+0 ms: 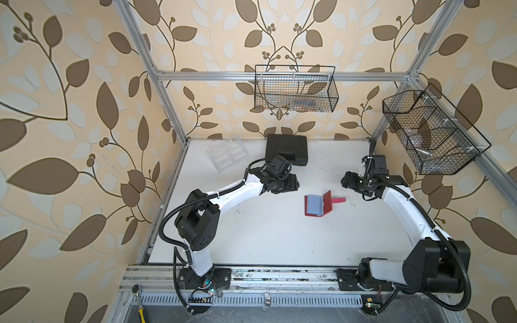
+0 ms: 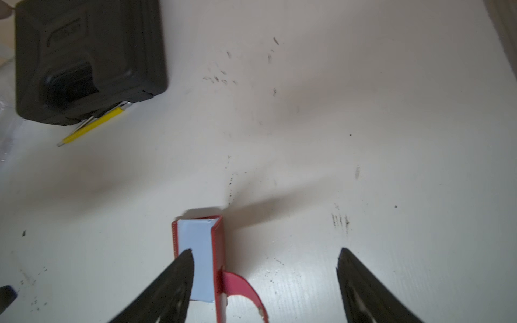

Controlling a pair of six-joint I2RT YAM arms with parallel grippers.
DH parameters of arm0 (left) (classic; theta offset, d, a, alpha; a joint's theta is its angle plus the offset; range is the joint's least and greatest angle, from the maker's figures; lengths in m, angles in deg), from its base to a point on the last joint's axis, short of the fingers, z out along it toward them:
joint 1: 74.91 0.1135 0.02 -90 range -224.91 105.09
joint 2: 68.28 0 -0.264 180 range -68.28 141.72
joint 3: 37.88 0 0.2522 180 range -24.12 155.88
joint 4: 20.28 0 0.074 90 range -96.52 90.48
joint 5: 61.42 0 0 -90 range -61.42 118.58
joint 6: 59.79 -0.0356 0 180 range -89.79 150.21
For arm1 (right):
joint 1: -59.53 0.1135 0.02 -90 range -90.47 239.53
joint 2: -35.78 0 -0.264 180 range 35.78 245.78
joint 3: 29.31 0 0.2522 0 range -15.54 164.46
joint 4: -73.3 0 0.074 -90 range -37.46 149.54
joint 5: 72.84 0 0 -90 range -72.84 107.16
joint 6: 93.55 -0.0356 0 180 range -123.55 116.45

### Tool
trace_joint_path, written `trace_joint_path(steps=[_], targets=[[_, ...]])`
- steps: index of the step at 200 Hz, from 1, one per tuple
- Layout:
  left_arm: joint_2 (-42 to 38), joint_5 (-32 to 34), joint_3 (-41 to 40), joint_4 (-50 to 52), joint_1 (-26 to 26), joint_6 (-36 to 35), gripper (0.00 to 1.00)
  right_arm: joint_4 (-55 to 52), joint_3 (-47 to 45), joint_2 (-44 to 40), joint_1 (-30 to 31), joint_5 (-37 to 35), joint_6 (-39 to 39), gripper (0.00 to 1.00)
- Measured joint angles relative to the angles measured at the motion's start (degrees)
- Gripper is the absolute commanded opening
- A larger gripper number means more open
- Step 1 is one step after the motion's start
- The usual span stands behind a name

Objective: Take the credit cards out of the card holder
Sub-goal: Open the card holder at the center of the table, then pick up the card holder from the center of the table.

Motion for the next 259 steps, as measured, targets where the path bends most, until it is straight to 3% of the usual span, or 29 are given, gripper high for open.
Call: trace_joint_path(steps=[44,67,145,224,259], targets=[[0.0,0.0,1.0,0.5,0.4,-0.2,0.68,-1.0,0.2,-1.9,7.6,3.0,-3.0,0.8],[0.0,0.0,1.0,1.0,0.8,-0.3,0.68,-1.5,0.1,-1.9,9.6,3.5,-4.3,0.75],[-1.8,0.0,0.6,0.7,1.1,-0.4,0.68,-0.9,-7.4,-0.8,9.9,5.6,-6.0,0.53],[-3.5,0.0,-3.4,-0.3,1.1,-0.2,0.68,3.3,-13.7,1.7,9.9,7.4,-6.5,0.41],[-4.2,0.0,-4.9,-1.0,1.1,0.7,0.68,7.0,-16.3,3.4,9.8,8.3,-7.7,0.25]])
